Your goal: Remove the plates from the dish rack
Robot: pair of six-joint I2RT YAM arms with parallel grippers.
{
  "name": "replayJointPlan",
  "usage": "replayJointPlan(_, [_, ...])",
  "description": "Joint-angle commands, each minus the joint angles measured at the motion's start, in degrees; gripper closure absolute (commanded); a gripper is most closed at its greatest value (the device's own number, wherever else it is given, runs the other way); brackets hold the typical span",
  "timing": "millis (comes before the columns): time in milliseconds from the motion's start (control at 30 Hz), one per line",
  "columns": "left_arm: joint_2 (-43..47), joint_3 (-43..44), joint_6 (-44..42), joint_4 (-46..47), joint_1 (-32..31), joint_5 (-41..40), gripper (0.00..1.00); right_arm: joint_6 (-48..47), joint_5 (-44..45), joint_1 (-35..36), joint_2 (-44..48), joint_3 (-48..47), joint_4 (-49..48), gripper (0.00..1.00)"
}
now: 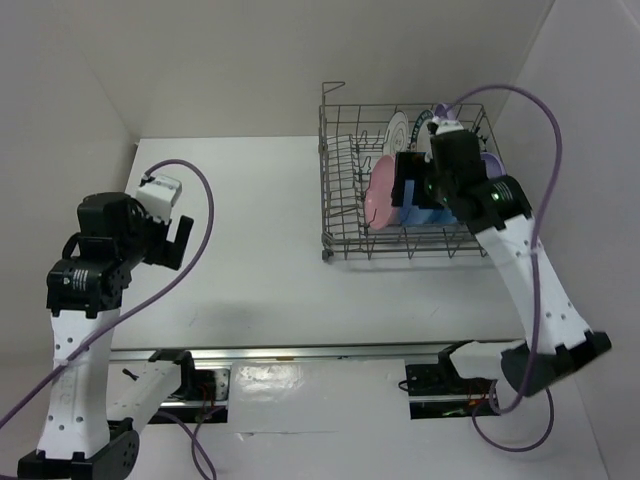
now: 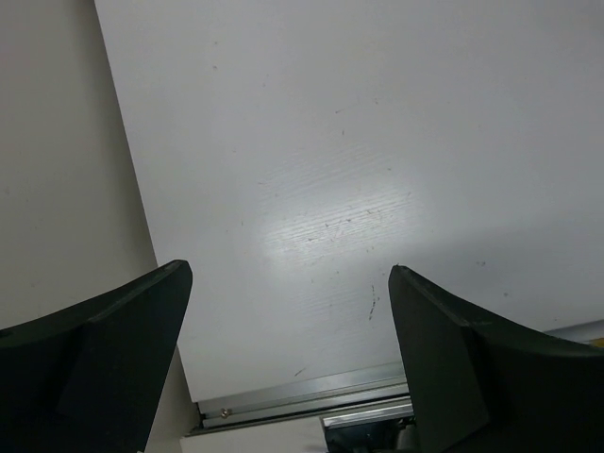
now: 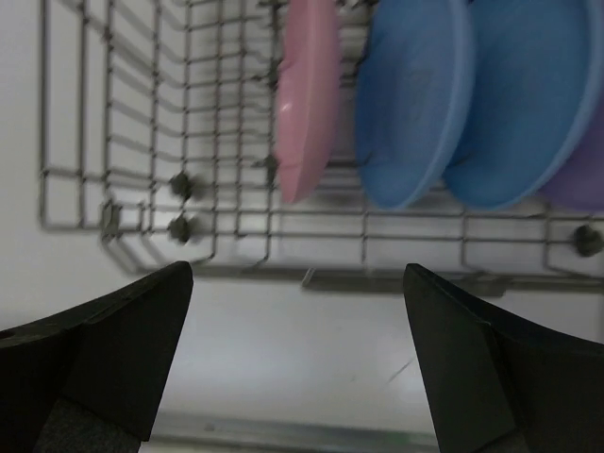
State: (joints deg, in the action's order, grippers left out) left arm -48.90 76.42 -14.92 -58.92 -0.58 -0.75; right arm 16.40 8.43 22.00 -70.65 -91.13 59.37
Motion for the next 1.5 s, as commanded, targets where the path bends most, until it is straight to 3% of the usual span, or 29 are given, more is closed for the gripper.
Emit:
replayJointPlan(0, [0.13,3.38,-1.25,3.10,-0.12,0.93,0.00,-7.53,20.71,0.41,-7.55,-6.07,-7.32,0.00])
replayJointPlan(67, [0.13,3.38,-2.74,3.81,-0.12,0.93,0.00,-10.32,27.58,-0.28,-11.34,-6.60,-11.10,0.00])
replayJointPlan(133, [0.13,2.16,-3.53,5.91,-0.12,0.93,0.00,-17.94,23.07,-2.91,-12.83,-5.38,-17.96,0.00])
replayJointPlan(200, [0.13,1.28,-4.24,7.75,-0.12,1.54,0.00,-17.20,17.61,-5.02,-14.24,-6.33,-19.47,0.00])
replayJointPlan(267, [-0.57,0.57,-4.24,8.99,-0.12,2.07,0.00,-12.66,14.00,-10.81,-17.14,-10.27,-19.47,0.07])
replayJointPlan(300, [-0.58,0.57,-4.24,8.99,-0.12,2.07,0.00,-11.41,9.72,-13.45,-17.93,-11.34,-19.47,0.13])
replayJointPlan(367, [-1.98,0.57,-4.24,10.65,-0.12,2.07,0.00,-8.50,6.88,-19.35,-19.78,-12.75,-22.01,0.44])
replayJointPlan(400, [-2.77,0.57,-4.24,11.19,-0.12,2.07,0.00,-7.80,4.60,-20.49,-19.79,-12.75,-22.89,0.57])
replayJointPlan(433, [-2.77,0.57,-4.24,11.89,-0.12,2.07,0.00,-7.27,3.28,-21.11,-20.40,-12.75,-24.12,0.63])
replayJointPlan(467, [-3.64,0.57,-4.24,11.89,-0.12,1.55,0.00,-7.26,1.18,-21.12,-20.40,-11.19,-24.91,0.62])
replayJointPlan(567, [-4.97,-0.92,-4.24,14.34,-0.12,1.55,0.00,-8.76,-6.22,-20.51,-19.79,-5.23,-27.99,0.44])
replayJointPlan(733, [-8.66,-1.98,-2.92,14.27,-0.12,2.78,0.00,-8.76,-6.49,-20.50,-19.79,-2.03,-28.00,0.36])
replayJointPlan(1033, [-8.14,-4.70,-2.75,14.79,-0.12,2.25,0.00,-6.39,-1.93,-18.84,-21.54,2.44,-28.00,0.36])
replayJointPlan(1167, [-6.74,-5.32,-3.28,14.79,-0.65,2.25,0.00,-5.77,-2.45,-18.14,-24.61,3.07,-28.09,0.43])
replayJointPlan(1333, [-5.07,-5.93,-2.66,14.27,-0.65,1.72,0.00,-3.84,0.01,-16.90,-26.55,3.59,-27.56,0.43])
replayJointPlan(1433, [-3.92,-5.93,-2.66,13.74,-0.65,1.72,0.00,-3.13,2.55,-16.11,-25.77,4.12,-26.85,0.56])
replayJointPlan(1467, [-3.92,-5.93,-2.66,13.74,-0.65,1.72,0.00,-3.13,5.08,-15.15,-25.24,4.12,-26.85,0.65])
